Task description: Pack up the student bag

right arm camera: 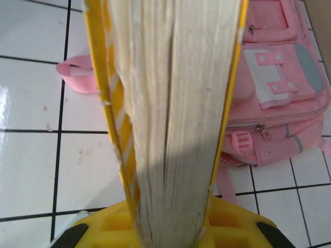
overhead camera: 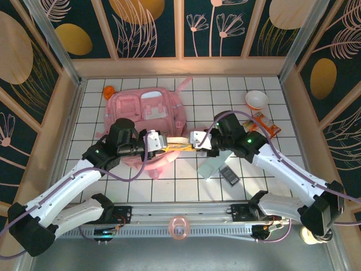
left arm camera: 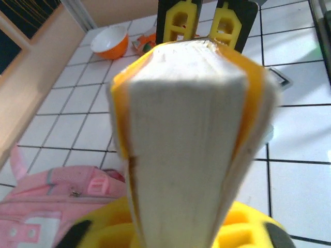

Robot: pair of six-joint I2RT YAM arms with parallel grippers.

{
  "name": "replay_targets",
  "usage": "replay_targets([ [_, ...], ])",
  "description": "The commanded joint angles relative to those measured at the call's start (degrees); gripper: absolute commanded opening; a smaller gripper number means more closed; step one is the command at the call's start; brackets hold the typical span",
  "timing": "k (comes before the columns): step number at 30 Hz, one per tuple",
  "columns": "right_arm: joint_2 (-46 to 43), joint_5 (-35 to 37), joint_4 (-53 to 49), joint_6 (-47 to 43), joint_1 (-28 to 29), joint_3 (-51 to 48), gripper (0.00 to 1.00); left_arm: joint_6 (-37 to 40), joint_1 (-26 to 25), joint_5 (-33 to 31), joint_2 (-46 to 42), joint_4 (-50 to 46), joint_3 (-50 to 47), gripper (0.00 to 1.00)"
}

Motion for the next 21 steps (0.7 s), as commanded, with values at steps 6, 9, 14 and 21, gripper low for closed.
replay_targets([
  [6, -16.3, -27.4, 29.7, 27.1, -21.0, -13.7, 0.71, -17.7, 5.8, 16.8, -3.0, 22.5, -8.2, 0.0],
  [9, -20.6, -31.3, 37.0, 37.4, -24.4, -19.6, 0.76, -27.2, 5.9, 20.6, -3.4, 36.9, -11.7, 0.0],
  [14, -23.9, -35.1, 49.1, 51.2, -26.7, -27.4, 0.83, -37.4, 5.9, 24.9, -0.9, 51.1, -13.7, 0.0],
  [21, -19.8, -44.1, 64.2, 64.7, -26.4, -30.4, 0.86, -43.1, 5.9, 26.3, 0.2, 55.5, -12.5, 0.0],
])
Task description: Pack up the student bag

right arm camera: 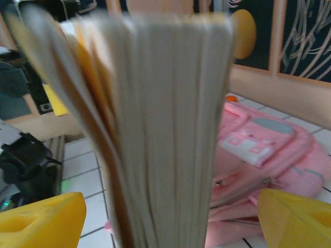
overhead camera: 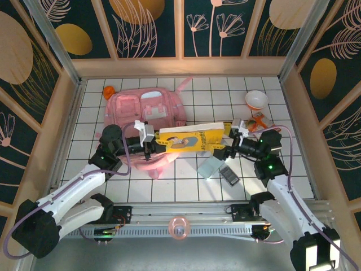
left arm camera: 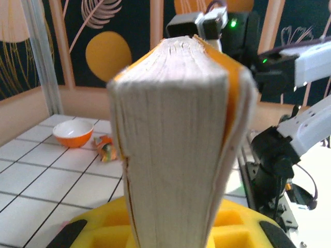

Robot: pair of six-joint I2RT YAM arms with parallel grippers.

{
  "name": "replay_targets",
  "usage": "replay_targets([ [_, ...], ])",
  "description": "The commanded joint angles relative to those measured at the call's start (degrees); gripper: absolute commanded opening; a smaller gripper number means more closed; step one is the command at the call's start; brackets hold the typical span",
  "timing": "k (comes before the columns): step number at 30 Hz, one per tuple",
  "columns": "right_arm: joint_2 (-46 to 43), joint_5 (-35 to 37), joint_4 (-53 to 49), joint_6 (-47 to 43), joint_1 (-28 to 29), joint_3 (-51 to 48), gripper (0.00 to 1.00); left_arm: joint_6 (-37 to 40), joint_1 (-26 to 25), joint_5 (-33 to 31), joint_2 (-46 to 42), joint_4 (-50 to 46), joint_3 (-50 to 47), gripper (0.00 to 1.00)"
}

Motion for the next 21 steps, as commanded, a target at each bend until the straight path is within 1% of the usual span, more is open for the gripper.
replay_targets([
  [1, 2.3, -7.8, 11.4, 9.6, 0.3, 0.5, 0.85, -4.6, 0.2, 3.4, 0.1, 9.6, 2.1, 0.0],
  [2, 3.5, -8.8, 11.6, 10.6, 0.6, 1.2, 0.82, -4.3, 0.2, 3.5, 0.3, 8.8, 2.6, 0.0],
  [4, 6.0, -11.5, 12.4, 12.4, 1.4, 2.5, 0.71, -3.7, 0.2, 3.3, 0.7, 7.4, 3.0, 0.0],
  [5, 7.4, -13.6, 13.1, 13.4, 2.1, 3.2, 0.57, -3.2, 0.2, 3.1, 0.9, 6.7, 3.1, 0.0],
  [6, 8.7, -15.7, 13.4, 14.0, 2.4, 4.0, 0.38, -2.8, 0.2, 2.7, 1.0, 6.0, 3.2, 0.0],
  [7, 10.0, -18.1, 13.4, 13.6, 2.4, 5.1, 0.07, -2.4, 0.2, 1.9, 1.0, 5.2, 3.3, 0.04],
  [8, 10.9, -20.0, 12.0, 12.8, 1.8, 6.4, 0.0, -1.1, 0.2, 0.2, 0.8, 3.3, 3.7, 0.12],
  [10, 11.0, -19.6, 5.2, 8.9, -0.2, 8.4, 0.0, 4.3, 0.2, -5.7, -0.2, -5.4, 5.5, 0.4],
  [11, 10.4, -16.6, 1.6, 6.6, -1.4, 9.0, 0.0, 7.9, 0.2, -10.1, -1.0, -10.9, 6.8, 0.54],
  [12, 9.4, -12.9, -0.2, 6.3, -3.1, 8.7, 0.0, 12.1, 0.2, -14.8, -2.0, -17.1, 8.0, 0.63],
  [14, 7.7, -6.2, 0.5, 10.8, -6.8, 7.3, 0.0, 20.4, 0.2, -22.8, -3.6, -28.3, 10.1, 0.71],
  [16, 6.5, 0.7, -0.3, 15.0, -10.0, 6.3, 0.0, 28.0, 0.2, -30.2, -4.8, -37.6, 11.4, 0.75],
  [17, 6.0, 6.9, -3.5, 17.3, -10.7, 6.6, 0.0, 31.2, 0.2, -33.6, -5.3, -41.4, 11.6, 0.76],
  [18, 5.6, 13.6, -7.7, 20.1, -10.6, 7.6, 0.0, 34.3, 0.2, -36.6, -5.5, -44.2, 11.5, 0.77],
  [19, 5.5, 16.8, -10.7, 22.1, -10.4, 8.4, 0.0, 36.1, 0.2, -39.2, -5.4, -46.0, 11.3, 0.78],
  [21, 5.1, 19.7, -13.5, 23.2, -10.1, 8.7, 0.0, 38.9, 0.2, -44.3, -4.3, -48.3, 10.7, 0.78],
])
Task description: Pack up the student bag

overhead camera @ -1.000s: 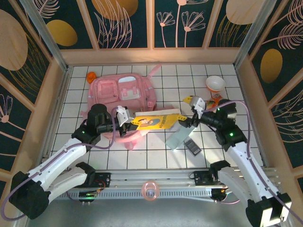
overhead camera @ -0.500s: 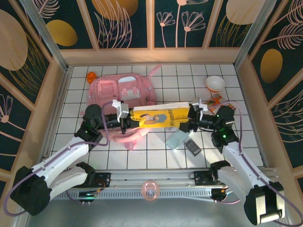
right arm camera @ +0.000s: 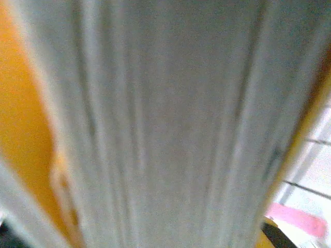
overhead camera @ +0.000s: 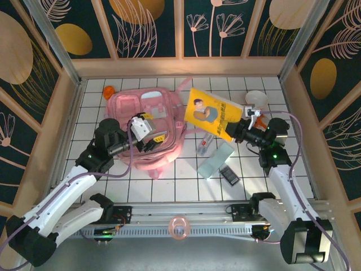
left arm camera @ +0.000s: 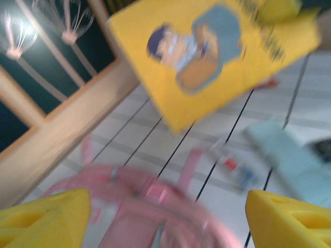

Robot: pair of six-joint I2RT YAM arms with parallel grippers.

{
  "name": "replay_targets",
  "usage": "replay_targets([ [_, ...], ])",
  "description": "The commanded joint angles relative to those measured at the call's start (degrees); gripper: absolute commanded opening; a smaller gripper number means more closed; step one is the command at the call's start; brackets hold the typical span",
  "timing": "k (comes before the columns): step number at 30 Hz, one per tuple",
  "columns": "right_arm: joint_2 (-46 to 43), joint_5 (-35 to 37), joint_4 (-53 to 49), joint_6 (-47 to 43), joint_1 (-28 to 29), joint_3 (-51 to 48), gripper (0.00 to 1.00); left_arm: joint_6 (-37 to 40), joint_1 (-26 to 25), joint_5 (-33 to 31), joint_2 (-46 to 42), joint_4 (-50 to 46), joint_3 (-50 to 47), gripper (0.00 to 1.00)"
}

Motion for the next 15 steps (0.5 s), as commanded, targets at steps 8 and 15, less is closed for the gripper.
replay_targets([
  [8, -4.0, 16.5, -5.9, 7.5, 2.0, -1.2, 0.0, 7.3, 0.0, -16.1, 16.8, -13.0, 3.0, 0.8],
  [15, -3.8, 16.4, -7.2, 7.1, 3.5, -1.3, 0.0, 6.4, 0.0, -15.6, 23.6, -11.1, 3.8, 0.83],
])
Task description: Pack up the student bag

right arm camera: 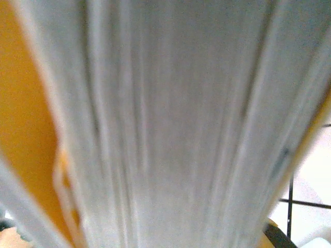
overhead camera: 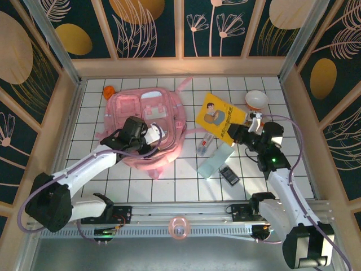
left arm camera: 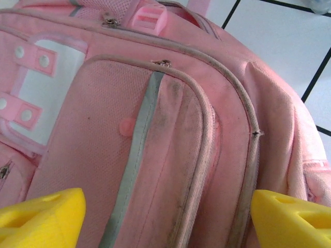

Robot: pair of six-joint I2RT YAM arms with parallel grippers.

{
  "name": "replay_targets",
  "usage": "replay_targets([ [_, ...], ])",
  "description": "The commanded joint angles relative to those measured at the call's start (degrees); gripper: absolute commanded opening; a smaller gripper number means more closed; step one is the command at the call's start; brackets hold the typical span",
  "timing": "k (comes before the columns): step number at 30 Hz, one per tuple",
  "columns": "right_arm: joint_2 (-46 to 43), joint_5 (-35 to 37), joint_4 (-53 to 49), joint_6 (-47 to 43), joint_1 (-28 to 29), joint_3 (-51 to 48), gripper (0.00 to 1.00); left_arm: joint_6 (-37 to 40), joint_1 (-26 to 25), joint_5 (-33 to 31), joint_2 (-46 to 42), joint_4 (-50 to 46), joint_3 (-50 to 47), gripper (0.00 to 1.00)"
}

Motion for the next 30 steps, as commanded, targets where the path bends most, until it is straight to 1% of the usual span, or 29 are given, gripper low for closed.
replay_targets([
  [1, -1.2, 0.8, 2.9, 0.2, 0.8, 0.9, 0.0, -0.2, 0.0, -1.3, 2.4, -0.1, 2.0, 0.84],
  [5, -1.0, 0.6, 2.6, -0.2, 0.9, 1.4, 0.0, -1.0, 0.0, -5.3, 4.8, 3.5, 1.1, 0.84],
  [9, -0.9, 0.4, 2.8, 0.0, 1.5, 1.2, 0.0, -2.4, 0.0, -7.3, 6.9, 7.4, 0.9, 0.84],
  [10, -0.9, 0.3, 2.8, 0.1, 1.7, 1.1, 0.0, -2.6, 0.0, -7.6, 7.5, 8.2, 0.9, 0.84],
  [11, -0.9, 0.3, 2.8, 0.1, 1.8, 1.0, 0.0, -2.8, 0.0, -7.8, 8.3, 8.9, 0.9, 0.8],
  [12, -1.0, 0.4, 2.8, 0.2, 1.9, 0.9, 0.0, -2.9, 0.0, -7.8, 9.1, 9.1, 1.0, 0.68],
  [13, -1.0, 0.4, 2.7, 0.3, 2.0, 0.9, 0.0, -3.0, 0.0, -7.6, 9.4, 9.0, 1.3, 0.51],
  [14, -1.0, 0.6, 2.5, 0.7, 2.1, 0.8, 0.0, -3.5, 0.0, -7.6, 9.5, 9.2, 1.4, 0.31],
  [15, -1.0, 0.9, 2.5, 1.5, 2.1, 0.7, 0.0, -4.2, 0.0, -7.3, 9.0, 9.3, 1.4, 0.16],
  [17, -0.8, 1.8, 2.1, 3.5, 2.1, 0.5, 0.0, -6.0, 0.0, -6.1, 6.8, 8.4, 2.0, 0.0],
  [22, 0.5, 3.1, 2.3, 9.9, 2.1, 1.1, 0.0, -15.7, 0.0, -2.6, -1.2, 7.5, 6.4, 0.0],
  [25, 0.6, 3.9, 2.7, 14.8, 2.5, 2.2, 0.0, -21.1, 0.0, -4.5, -4.3, 9.1, 9.2, 0.0],
  [27, 0.2, 5.9, 2.4, 18.1, 4.0, 2.8, 0.0, -23.0, 0.0, -4.4, -4.6, 9.5, 10.5, 0.0],
  [28, -0.1, 7.5, 2.1, 19.7, 5.2, 3.1, 0.0, -24.1, 0.0, -4.7, -4.4, 9.5, 13.0, 0.0],
  [30, -0.9, 11.4, 1.8, 22.9, 8.6, 3.6, 0.0, -25.3, 0.0, -4.8, -3.2, 9.1, 15.6, 0.0],
])
